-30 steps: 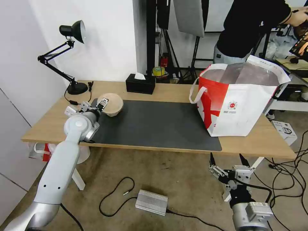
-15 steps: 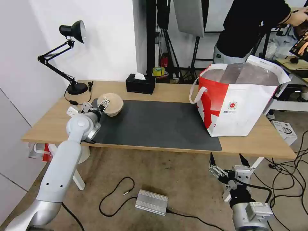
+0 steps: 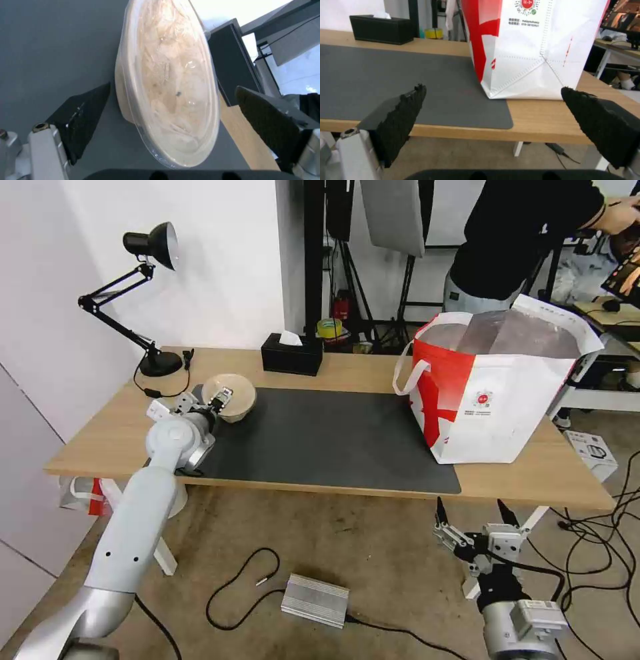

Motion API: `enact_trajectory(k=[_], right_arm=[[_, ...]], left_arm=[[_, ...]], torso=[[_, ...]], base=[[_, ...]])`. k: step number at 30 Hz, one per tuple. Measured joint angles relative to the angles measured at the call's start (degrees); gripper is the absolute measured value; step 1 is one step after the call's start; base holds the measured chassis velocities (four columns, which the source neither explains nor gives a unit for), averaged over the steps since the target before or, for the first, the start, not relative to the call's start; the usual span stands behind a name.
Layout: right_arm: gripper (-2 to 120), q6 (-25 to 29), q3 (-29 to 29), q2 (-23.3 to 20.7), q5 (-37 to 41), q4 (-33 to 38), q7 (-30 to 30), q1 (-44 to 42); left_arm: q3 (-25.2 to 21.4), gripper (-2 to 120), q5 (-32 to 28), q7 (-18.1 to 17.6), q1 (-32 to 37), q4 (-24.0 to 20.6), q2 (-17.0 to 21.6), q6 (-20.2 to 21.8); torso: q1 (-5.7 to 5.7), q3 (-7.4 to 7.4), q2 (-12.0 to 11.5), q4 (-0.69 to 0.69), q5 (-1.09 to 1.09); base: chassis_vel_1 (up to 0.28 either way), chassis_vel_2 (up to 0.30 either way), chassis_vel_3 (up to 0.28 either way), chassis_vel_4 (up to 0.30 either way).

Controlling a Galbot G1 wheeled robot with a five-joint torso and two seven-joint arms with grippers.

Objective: Pick up the trash from the table and place it into the takeout bag.

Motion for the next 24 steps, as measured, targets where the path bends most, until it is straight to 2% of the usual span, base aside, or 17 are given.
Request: enact_trajectory(k=[24], right_arm=[[100,0.0,0.0,0.0,0.0,0.0,0.0,0.0]], left_arm=[[1.21,100,1.17,0.3,-1.61,3.39,-1.25,0.02]], torso=[[0.0,0.0,0.0,0.0,0.0]], base=[[0.0,0.0,0.0,0.0]])
